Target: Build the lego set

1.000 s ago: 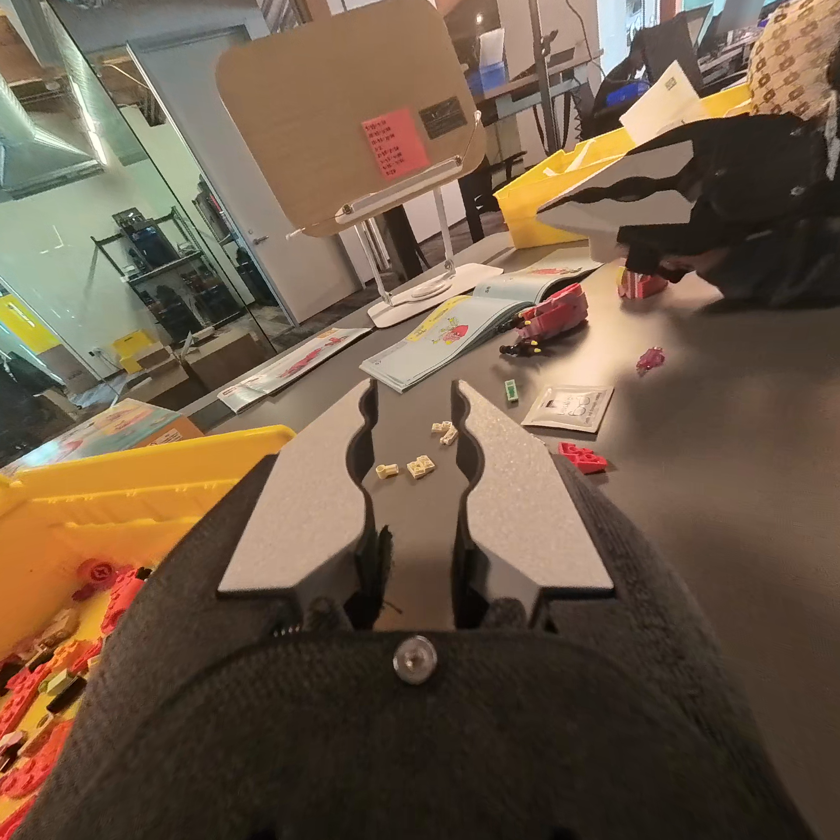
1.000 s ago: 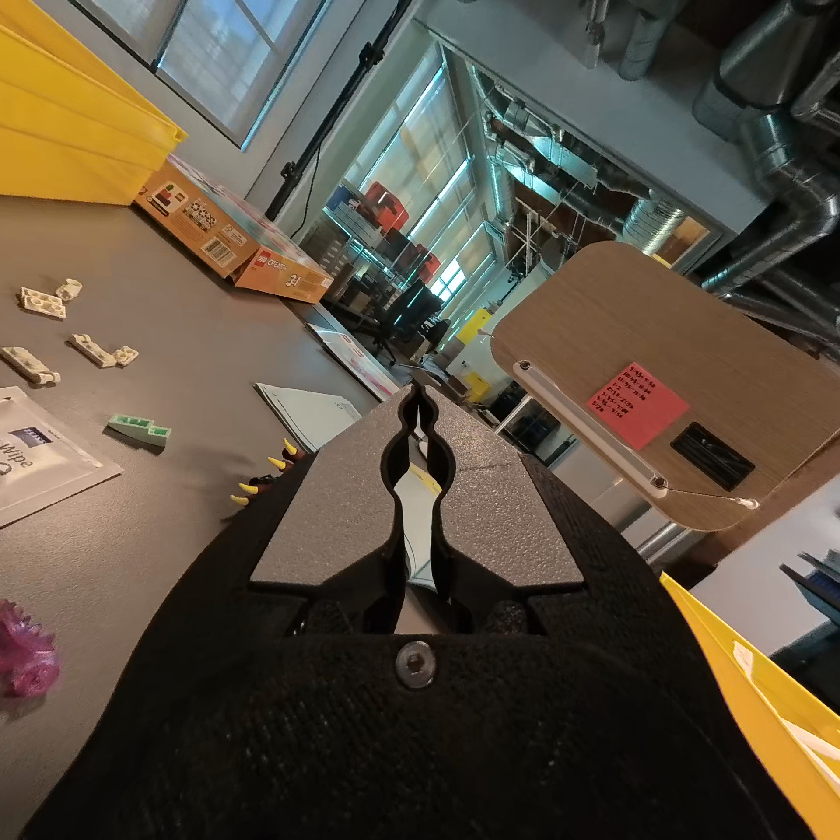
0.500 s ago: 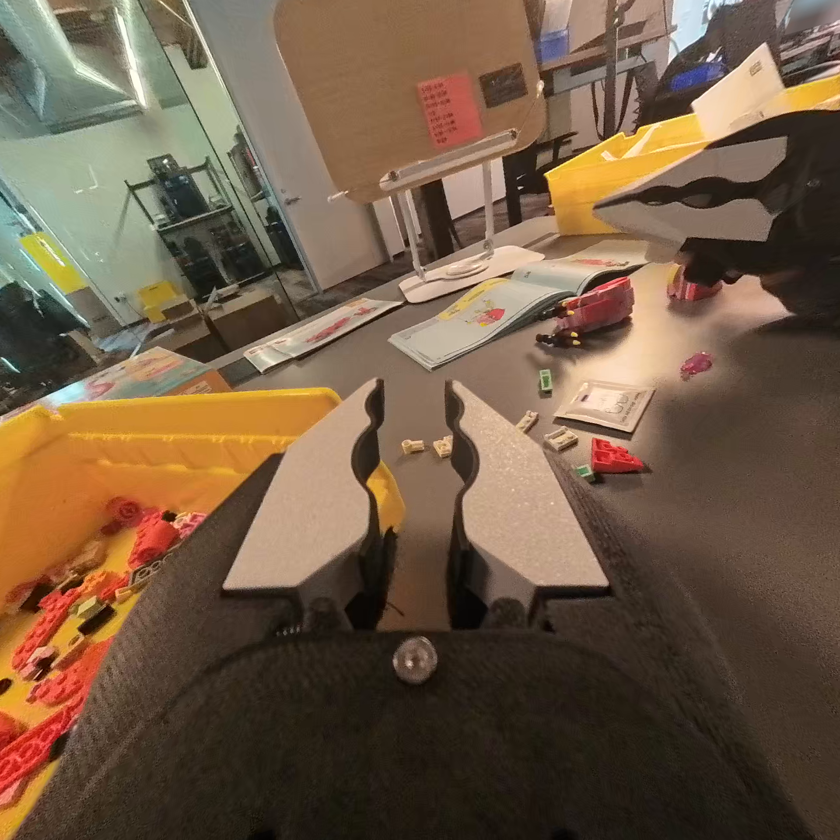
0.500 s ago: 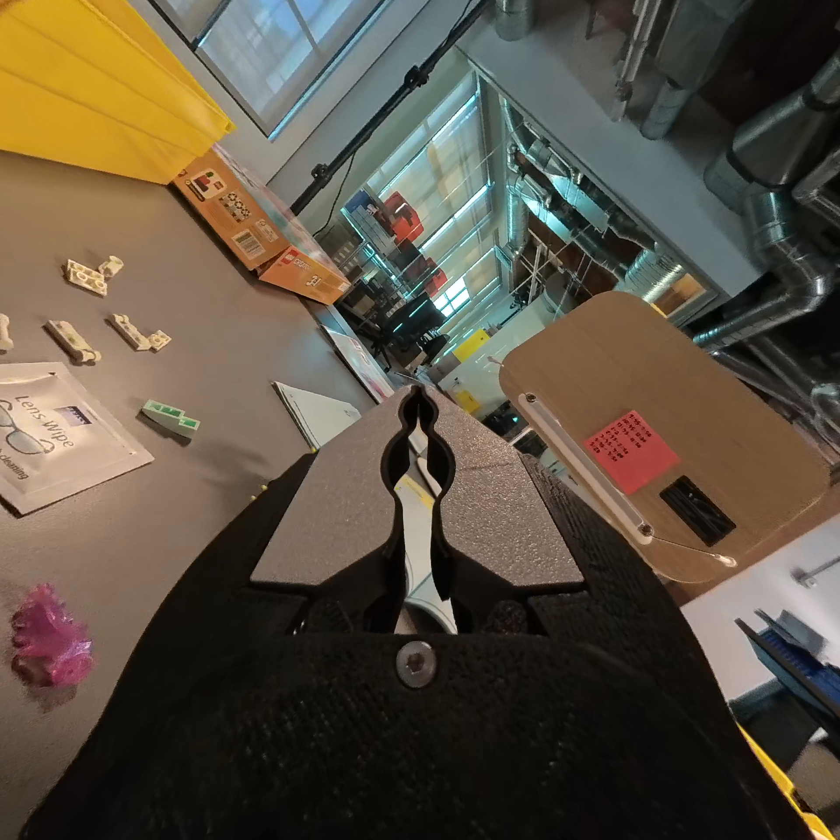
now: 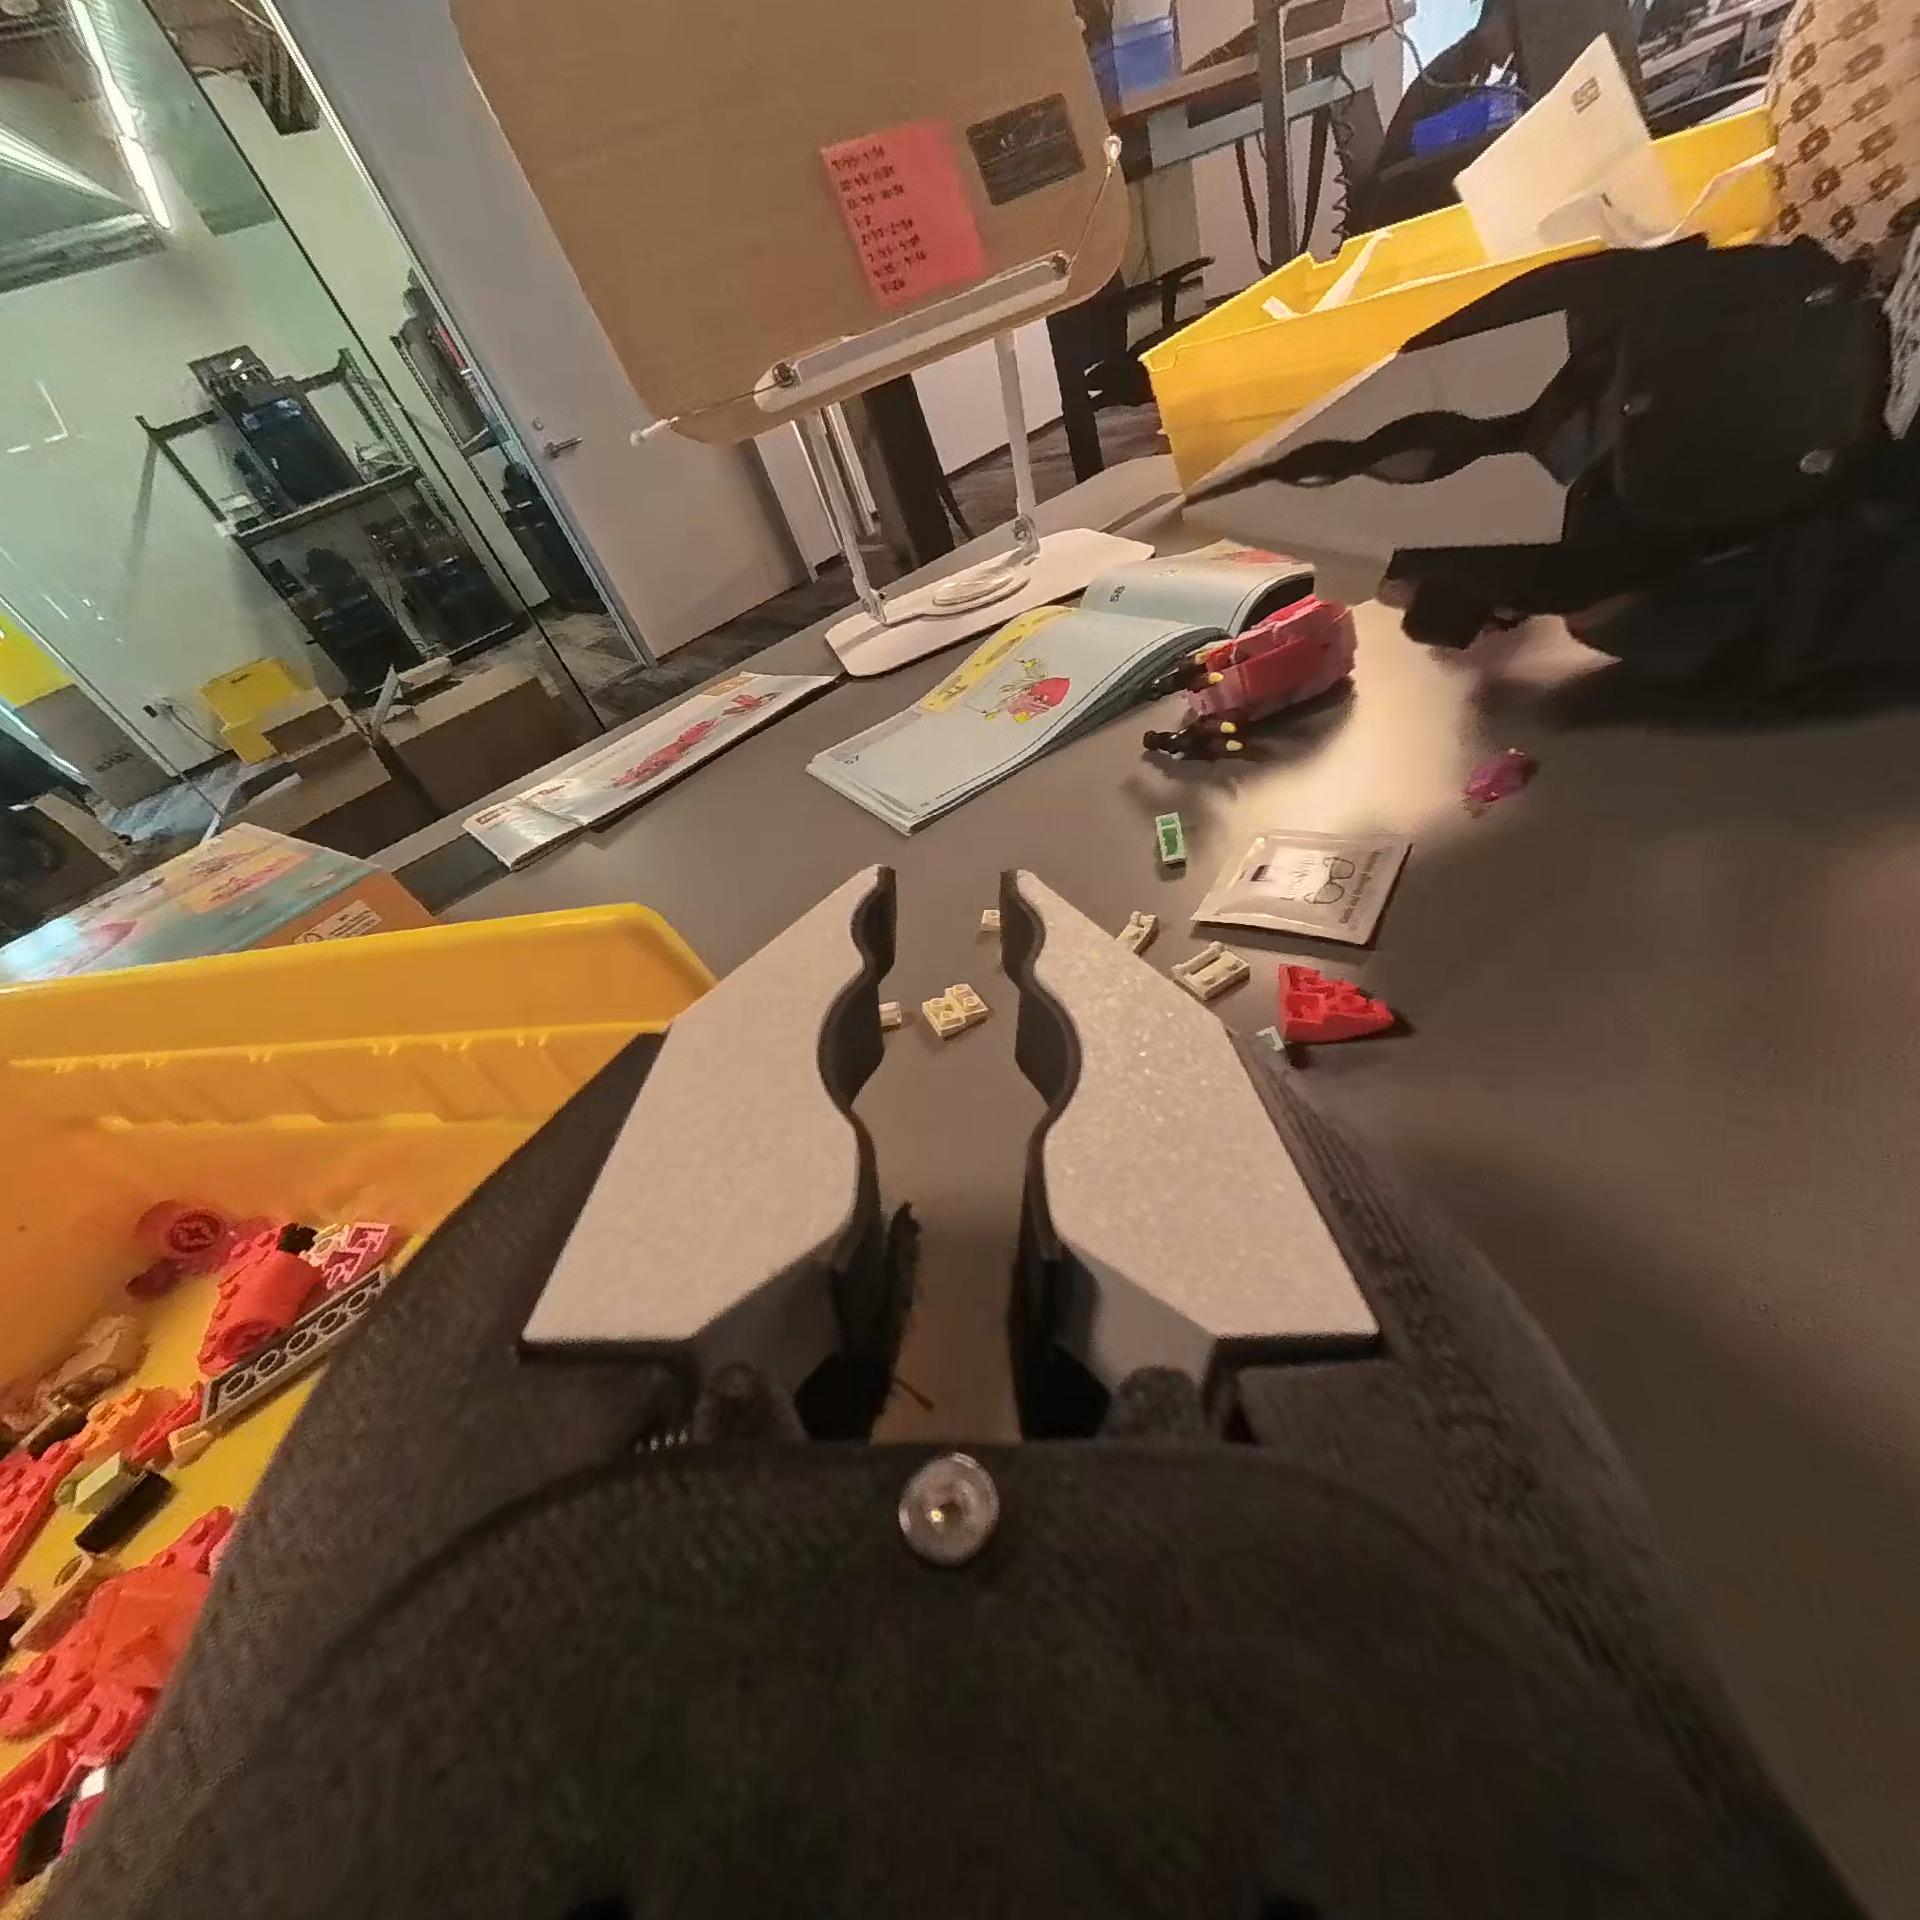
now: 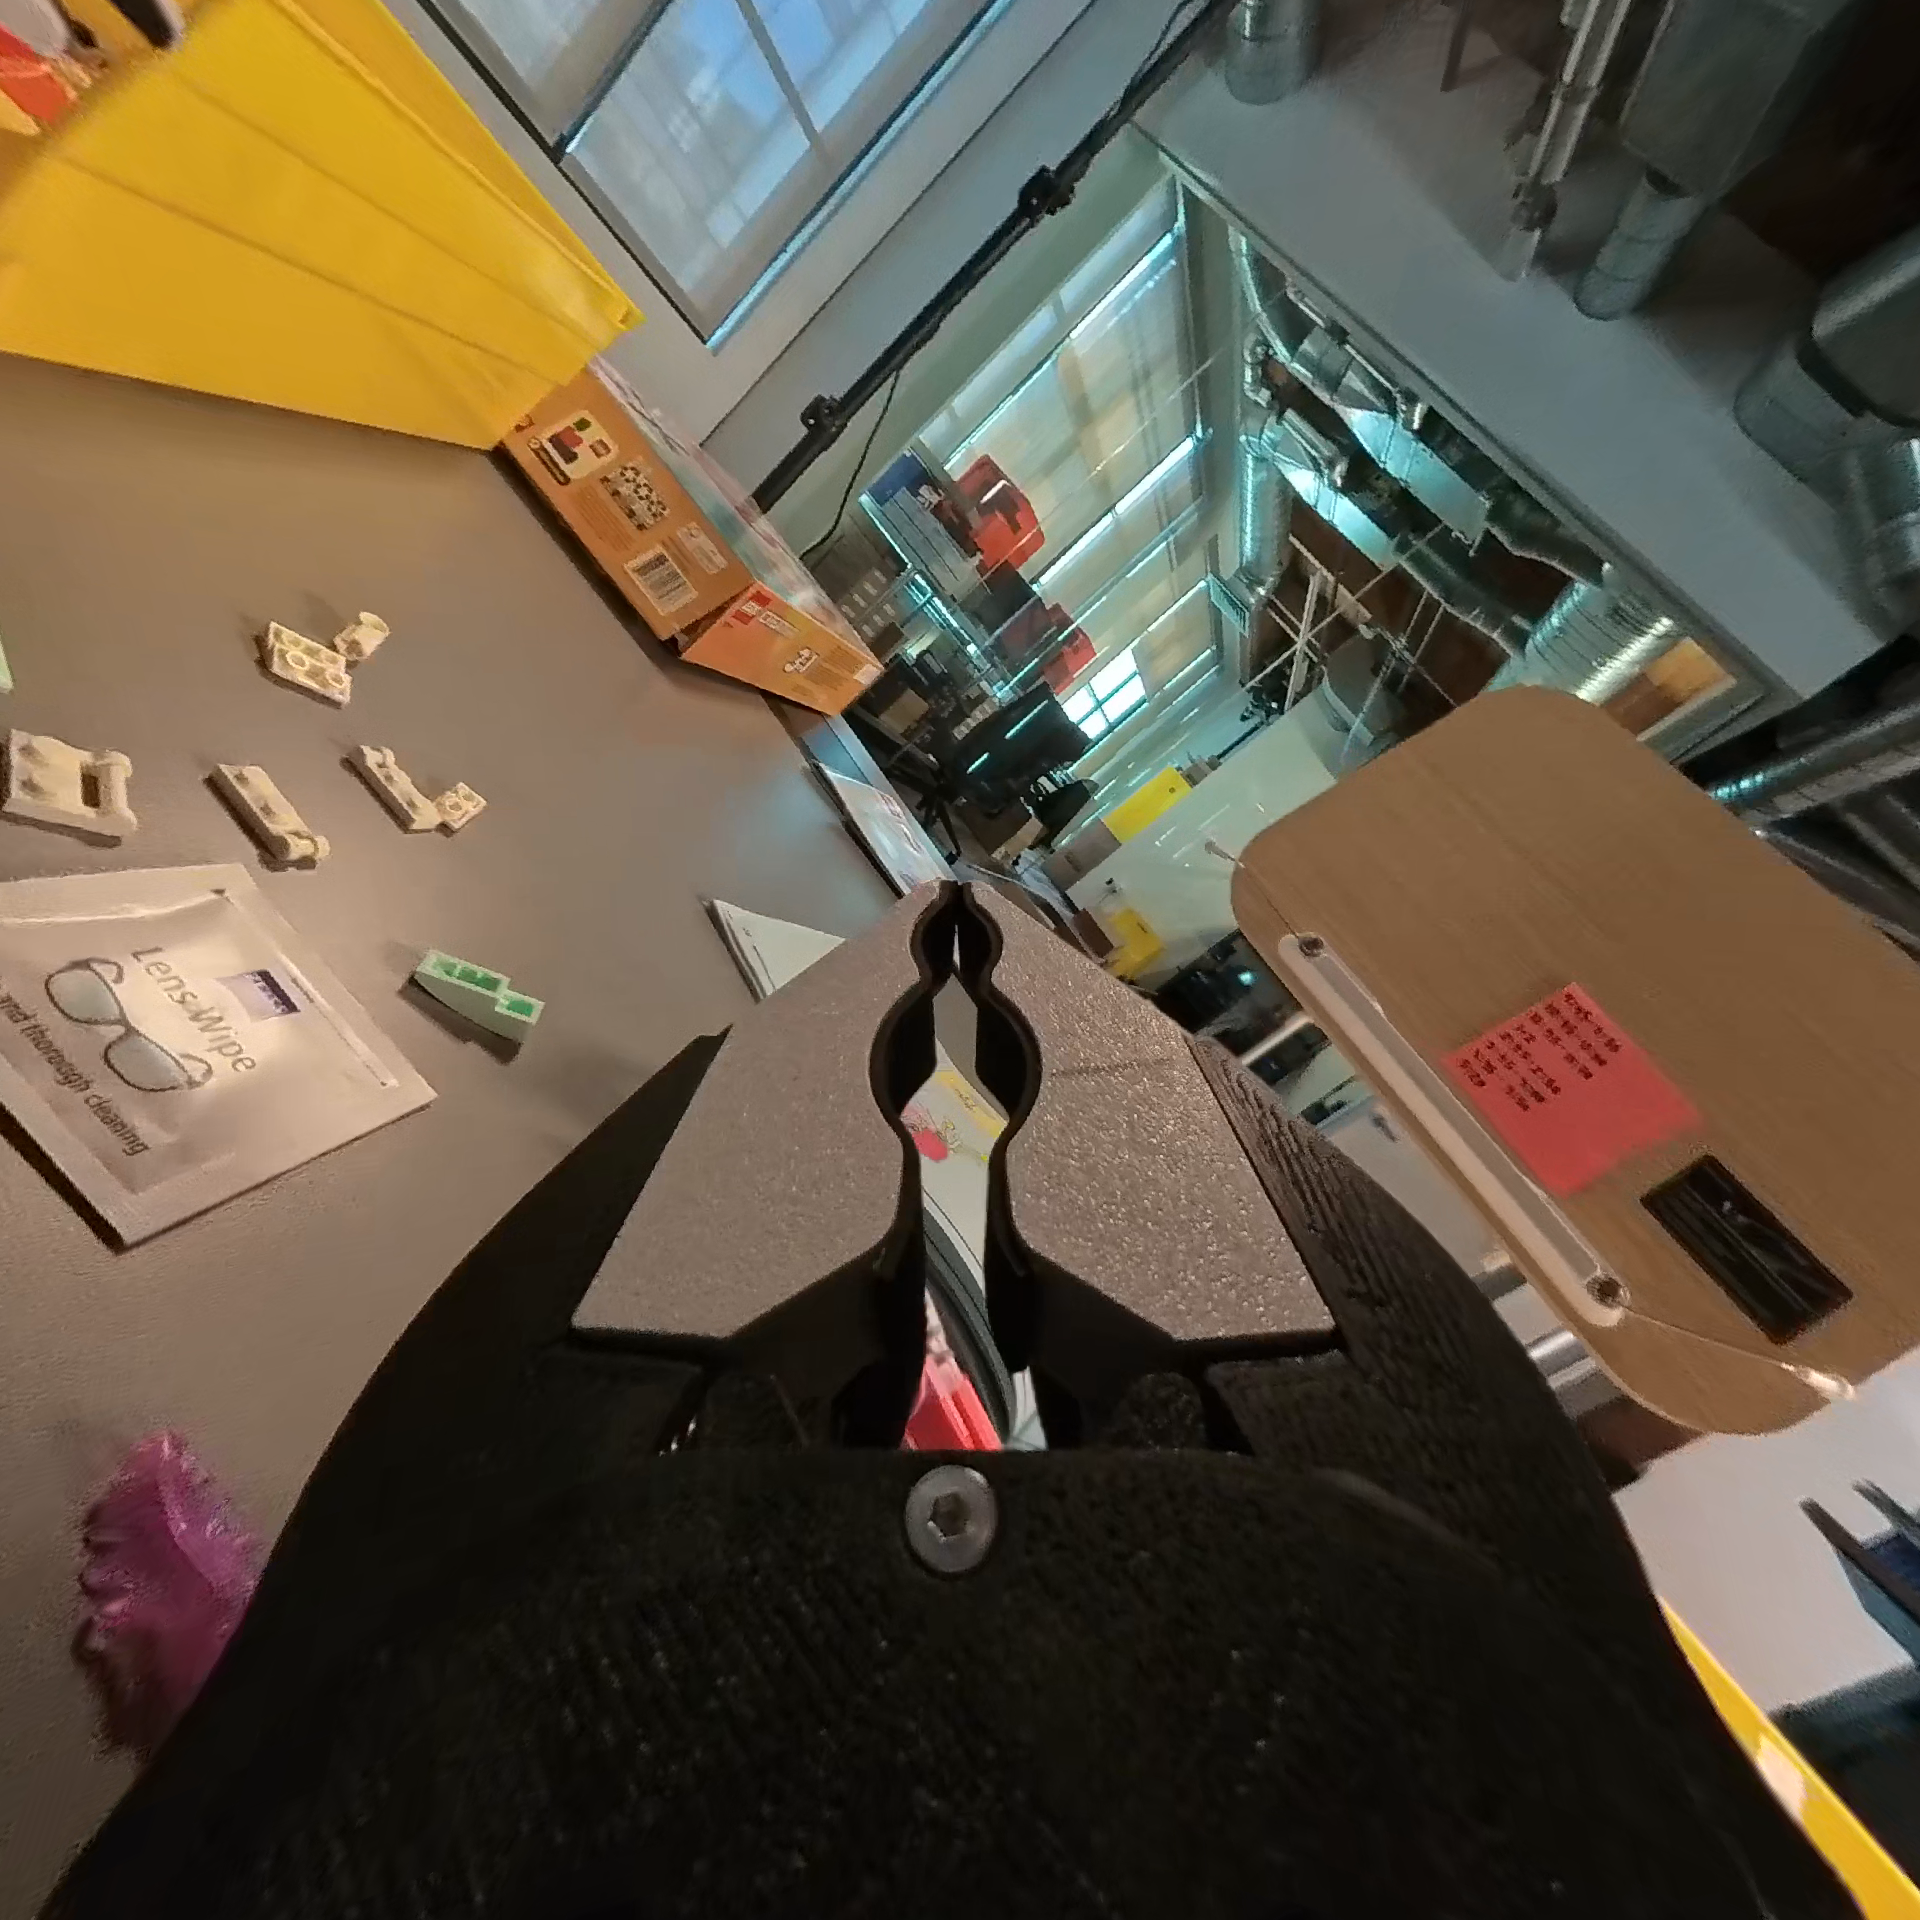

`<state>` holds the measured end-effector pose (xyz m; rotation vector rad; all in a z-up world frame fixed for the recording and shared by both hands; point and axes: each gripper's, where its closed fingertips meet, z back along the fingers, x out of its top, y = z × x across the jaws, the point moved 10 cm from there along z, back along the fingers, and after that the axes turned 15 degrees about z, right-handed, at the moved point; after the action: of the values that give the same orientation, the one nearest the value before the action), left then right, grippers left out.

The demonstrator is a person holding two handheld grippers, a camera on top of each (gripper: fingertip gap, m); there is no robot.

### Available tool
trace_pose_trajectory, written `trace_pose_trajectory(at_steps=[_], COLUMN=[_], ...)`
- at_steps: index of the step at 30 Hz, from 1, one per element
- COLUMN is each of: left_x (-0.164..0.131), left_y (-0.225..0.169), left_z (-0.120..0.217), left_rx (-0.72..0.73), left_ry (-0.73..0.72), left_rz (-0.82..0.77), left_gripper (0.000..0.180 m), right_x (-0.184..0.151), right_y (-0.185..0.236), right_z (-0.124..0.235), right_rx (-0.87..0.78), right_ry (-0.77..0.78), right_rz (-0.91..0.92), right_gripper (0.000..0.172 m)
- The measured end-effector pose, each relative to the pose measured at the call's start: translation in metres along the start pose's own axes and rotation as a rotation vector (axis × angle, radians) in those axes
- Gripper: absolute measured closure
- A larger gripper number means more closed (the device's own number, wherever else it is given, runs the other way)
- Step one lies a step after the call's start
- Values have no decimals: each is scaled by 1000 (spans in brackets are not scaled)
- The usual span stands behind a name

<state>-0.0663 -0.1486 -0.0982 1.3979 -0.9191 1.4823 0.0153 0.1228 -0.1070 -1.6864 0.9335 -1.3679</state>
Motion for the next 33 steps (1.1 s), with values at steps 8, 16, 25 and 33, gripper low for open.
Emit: trace_pose_trajectory(at_steps=[8, 16, 25, 33], left_x=[2, 2, 4, 5], left_y=[7, 12, 14, 13], left_z=[4, 3, 3, 4], left_rx=[-25, -12, -16, -17], left_ry=[-21, -26, -43, -46], left_rz=[114, 163, 182, 164], left_gripper=[164, 164, 164, 165], right_x=[-1, 7, 34, 37], right_y=[-3, 10, 20, 36], right_z=[0, -3, -34, -72], right_rx=[-12, 265, 907, 1174], right_ry=[-1, -70, -65, 52], right_rz=[-15, -71, -399, -401], right_gripper=[172, 172, 163, 157])
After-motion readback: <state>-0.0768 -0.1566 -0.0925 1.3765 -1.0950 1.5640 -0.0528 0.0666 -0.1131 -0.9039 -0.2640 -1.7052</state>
